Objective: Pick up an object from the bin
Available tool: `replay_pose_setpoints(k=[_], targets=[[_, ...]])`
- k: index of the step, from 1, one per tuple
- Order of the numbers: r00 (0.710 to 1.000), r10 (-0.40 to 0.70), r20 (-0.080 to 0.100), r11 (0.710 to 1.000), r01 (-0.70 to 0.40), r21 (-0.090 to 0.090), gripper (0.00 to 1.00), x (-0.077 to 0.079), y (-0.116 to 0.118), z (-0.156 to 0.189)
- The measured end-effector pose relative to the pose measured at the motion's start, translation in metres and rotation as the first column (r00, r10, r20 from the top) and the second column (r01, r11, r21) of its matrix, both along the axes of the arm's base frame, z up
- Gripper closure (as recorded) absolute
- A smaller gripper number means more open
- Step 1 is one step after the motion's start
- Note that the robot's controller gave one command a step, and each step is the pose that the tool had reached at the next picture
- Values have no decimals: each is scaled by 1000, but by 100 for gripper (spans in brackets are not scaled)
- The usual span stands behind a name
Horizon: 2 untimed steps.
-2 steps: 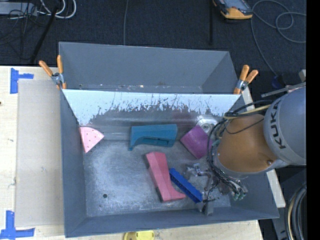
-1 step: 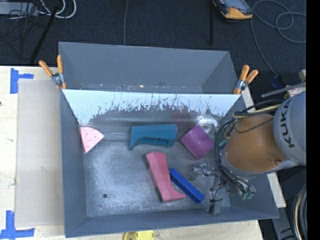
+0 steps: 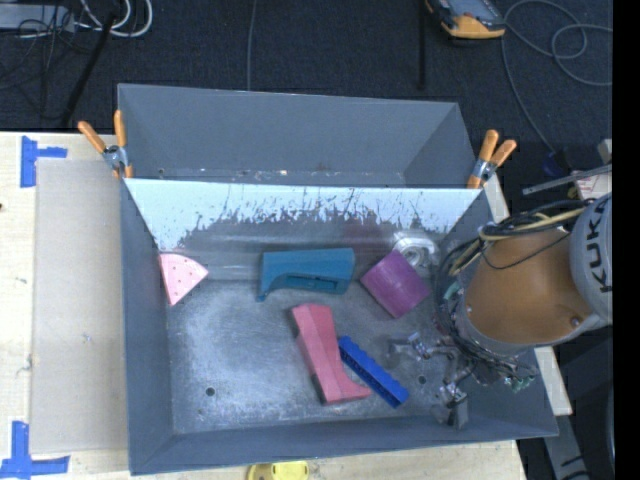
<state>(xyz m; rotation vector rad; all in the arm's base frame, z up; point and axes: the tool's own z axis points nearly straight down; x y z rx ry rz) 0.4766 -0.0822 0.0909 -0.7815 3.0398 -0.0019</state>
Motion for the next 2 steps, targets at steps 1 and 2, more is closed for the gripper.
replay_pose_setpoints(k=[1,2], targets=[[1000,-22,-4,1000,22,-1,0,5,48,6],[1000,31,-3,1000,-31,5,0,7,71,-9]])
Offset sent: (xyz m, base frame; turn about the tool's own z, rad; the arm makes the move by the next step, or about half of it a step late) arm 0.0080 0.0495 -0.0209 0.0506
